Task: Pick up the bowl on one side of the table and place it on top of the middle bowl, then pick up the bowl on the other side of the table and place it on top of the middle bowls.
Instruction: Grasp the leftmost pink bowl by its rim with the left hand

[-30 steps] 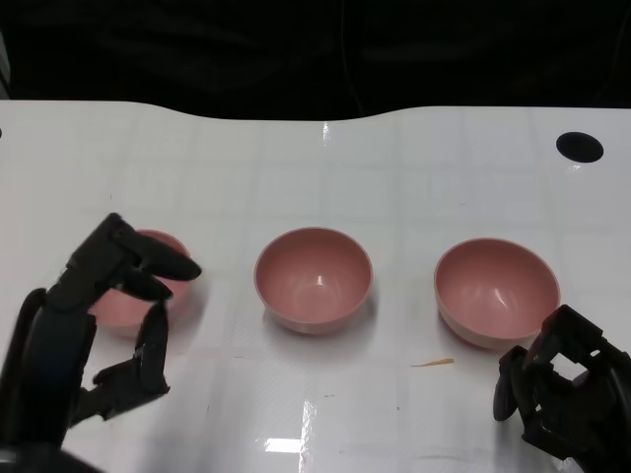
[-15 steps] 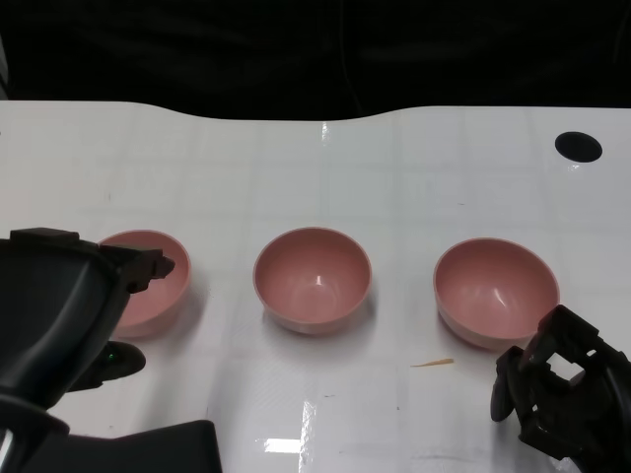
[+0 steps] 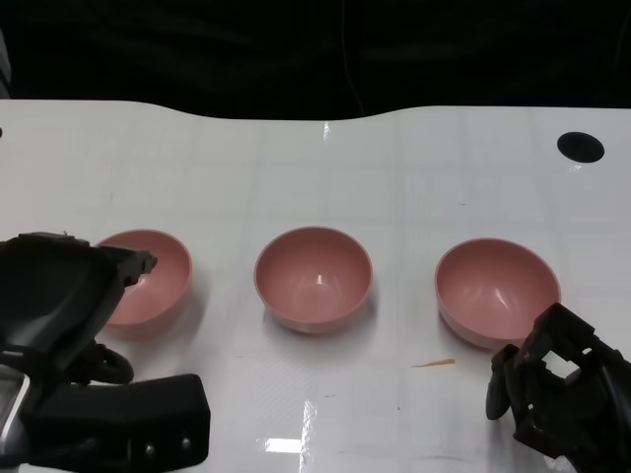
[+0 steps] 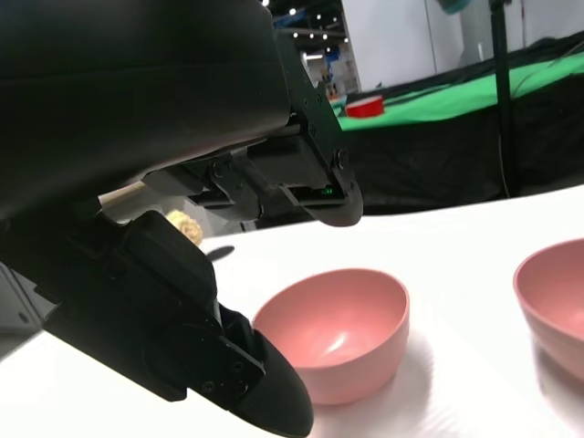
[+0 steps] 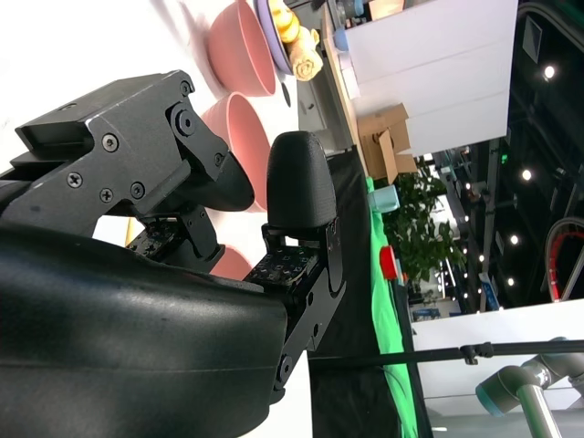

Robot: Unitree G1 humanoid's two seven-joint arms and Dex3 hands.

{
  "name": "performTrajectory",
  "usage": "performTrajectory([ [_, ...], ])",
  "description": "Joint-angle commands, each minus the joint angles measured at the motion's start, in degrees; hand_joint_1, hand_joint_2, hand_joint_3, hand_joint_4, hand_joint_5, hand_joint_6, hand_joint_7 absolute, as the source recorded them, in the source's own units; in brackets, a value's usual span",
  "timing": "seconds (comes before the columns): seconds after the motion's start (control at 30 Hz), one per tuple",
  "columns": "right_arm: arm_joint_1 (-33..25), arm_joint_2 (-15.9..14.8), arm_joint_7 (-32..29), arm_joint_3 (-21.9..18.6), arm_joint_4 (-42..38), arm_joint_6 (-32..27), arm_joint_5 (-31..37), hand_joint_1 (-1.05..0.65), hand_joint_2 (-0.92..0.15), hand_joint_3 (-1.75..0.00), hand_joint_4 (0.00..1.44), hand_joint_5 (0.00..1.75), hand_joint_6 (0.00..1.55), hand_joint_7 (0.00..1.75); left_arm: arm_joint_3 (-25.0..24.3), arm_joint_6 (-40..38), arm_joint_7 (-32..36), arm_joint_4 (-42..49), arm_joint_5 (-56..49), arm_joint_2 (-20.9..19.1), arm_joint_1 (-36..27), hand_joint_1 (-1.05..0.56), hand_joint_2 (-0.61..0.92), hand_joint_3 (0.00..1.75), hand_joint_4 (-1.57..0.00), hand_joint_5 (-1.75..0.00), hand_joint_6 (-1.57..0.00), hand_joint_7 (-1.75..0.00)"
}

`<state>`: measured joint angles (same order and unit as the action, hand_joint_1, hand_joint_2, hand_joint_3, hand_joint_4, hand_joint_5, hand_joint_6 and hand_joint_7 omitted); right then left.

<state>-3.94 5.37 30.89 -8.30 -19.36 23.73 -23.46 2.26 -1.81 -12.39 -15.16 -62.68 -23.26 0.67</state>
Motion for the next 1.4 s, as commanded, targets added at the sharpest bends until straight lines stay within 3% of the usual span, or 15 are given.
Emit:
performTrajectory([
  [0.03,-0.31,-0.13,-0.26,-0.2,0.49,0.34,-0.3,-0.01,-0.55,-1.33,0.95,1.75,0.7,1.62,0.87,-0.23,1.84,4.34,1.33,-1.83,2.35,-0.99,0.83,0.03,-0.5,0.0,-0.61,0.0],
  [0.3,-0.55,-0.33,-0.48,0.17,1.13,-0.38,-0.11,-0.01,-0.56,-1.33,0.95,1.75,0.69,1.63,3.58,0.14,3.86,11.77,4.9,-2.95,6.15,-0.98,0.89,0.02,-0.42,0.0,-0.54,0.0],
  [0.77,-1.23,-0.09,-1.07,0.83,1.86,0.2,-0.04,0.0,-0.57,-1.32,0.95,1.75,0.68,1.65,10.18,0.84,7.09,21.4,6.29,-3.69,11.31,-0.99,0.92,0.08,-0.42,0.0,-0.55,0.0],
  [1.4,-2.01,-0.09,-1.75,1.42,2.95,0.15,0.53,0.01,-0.59,-1.29,0.95,1.75,0.66,1.67,14.67,3.22,12.19,30.74,9.32,-3.74,15.65,-0.98,0.92,0.14,-0.45,-0.01,-0.58,-0.01],
])
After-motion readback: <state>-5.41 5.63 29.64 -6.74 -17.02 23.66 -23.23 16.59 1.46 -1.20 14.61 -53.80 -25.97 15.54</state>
